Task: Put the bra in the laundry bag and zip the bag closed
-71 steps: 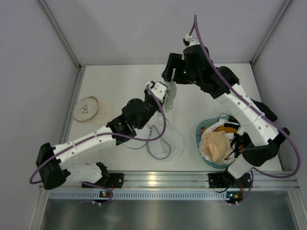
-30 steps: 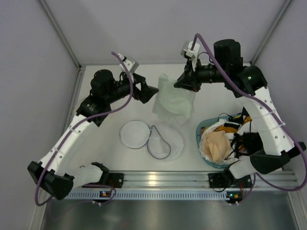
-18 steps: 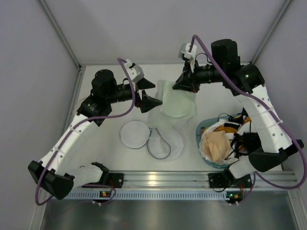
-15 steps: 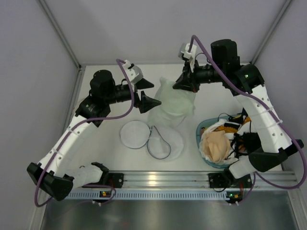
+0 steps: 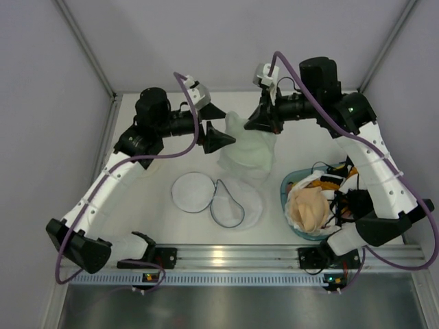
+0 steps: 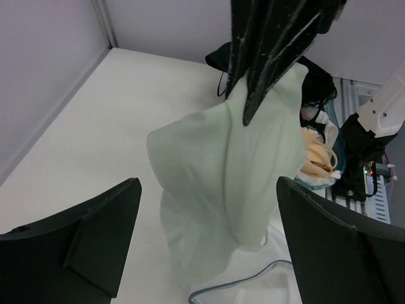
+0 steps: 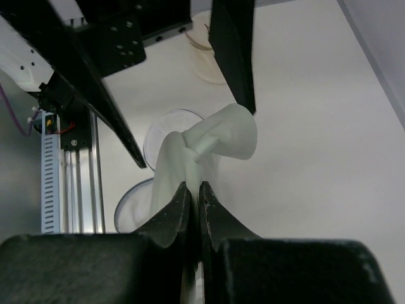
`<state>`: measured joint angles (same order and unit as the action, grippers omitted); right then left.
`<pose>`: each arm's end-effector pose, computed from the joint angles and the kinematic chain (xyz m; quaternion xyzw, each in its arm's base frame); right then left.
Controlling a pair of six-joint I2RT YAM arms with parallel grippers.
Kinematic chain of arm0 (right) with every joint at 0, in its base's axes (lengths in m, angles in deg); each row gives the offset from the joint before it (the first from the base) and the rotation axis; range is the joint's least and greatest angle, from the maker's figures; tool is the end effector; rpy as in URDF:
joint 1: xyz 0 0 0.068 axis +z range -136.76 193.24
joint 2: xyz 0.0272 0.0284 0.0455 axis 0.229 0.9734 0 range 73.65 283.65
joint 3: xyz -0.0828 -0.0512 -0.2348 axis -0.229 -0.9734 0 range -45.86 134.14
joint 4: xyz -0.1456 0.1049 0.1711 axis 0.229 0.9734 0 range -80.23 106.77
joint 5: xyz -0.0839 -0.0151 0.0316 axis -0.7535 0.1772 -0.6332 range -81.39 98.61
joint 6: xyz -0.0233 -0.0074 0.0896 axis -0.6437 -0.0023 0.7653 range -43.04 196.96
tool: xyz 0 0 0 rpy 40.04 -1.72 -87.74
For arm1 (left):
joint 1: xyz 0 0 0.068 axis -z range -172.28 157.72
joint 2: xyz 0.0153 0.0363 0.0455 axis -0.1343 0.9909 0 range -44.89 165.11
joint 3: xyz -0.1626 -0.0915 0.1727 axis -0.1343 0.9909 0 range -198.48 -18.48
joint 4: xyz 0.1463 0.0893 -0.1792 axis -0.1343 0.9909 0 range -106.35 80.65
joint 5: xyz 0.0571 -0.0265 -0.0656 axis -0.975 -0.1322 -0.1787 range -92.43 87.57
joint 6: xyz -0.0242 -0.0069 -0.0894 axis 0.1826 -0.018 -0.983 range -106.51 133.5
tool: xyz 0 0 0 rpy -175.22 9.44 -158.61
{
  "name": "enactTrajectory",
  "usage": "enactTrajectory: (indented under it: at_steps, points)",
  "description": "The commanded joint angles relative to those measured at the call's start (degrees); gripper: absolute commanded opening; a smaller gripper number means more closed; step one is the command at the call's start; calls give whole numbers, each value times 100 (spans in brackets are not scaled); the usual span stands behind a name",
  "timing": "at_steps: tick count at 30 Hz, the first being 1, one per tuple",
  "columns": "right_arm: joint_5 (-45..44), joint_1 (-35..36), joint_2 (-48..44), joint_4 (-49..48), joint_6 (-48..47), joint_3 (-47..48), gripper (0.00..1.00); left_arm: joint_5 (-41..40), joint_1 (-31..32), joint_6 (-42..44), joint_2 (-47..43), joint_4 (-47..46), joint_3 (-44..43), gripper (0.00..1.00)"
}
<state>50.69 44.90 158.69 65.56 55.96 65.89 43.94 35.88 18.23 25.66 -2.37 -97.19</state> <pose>0.2232 0.2034 0.4484 -0.5199 0.6403 0.3521 0.4424 0.2264 -0.1899 0.4230 0.4462 0.5794 -0.4111 0.5441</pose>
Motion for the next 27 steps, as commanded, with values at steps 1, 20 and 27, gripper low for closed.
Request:
enactTrajectory:
  at_steps: [1, 20, 27]
  points:
    - [291, 182, -163, -314, -36, 67, 0, 522, -13, -33, 363, -185, -293, 93]
    - [-2546, 341, -812, -1017, 2246, -275, 93, -2684, 40, -1721, -618, -1891, 1139, 0]
    - [-3681, 288, -1586, -1070, 3645, -1636, 99, -4575, 49, -2029, -1103, 68, 823, 0]
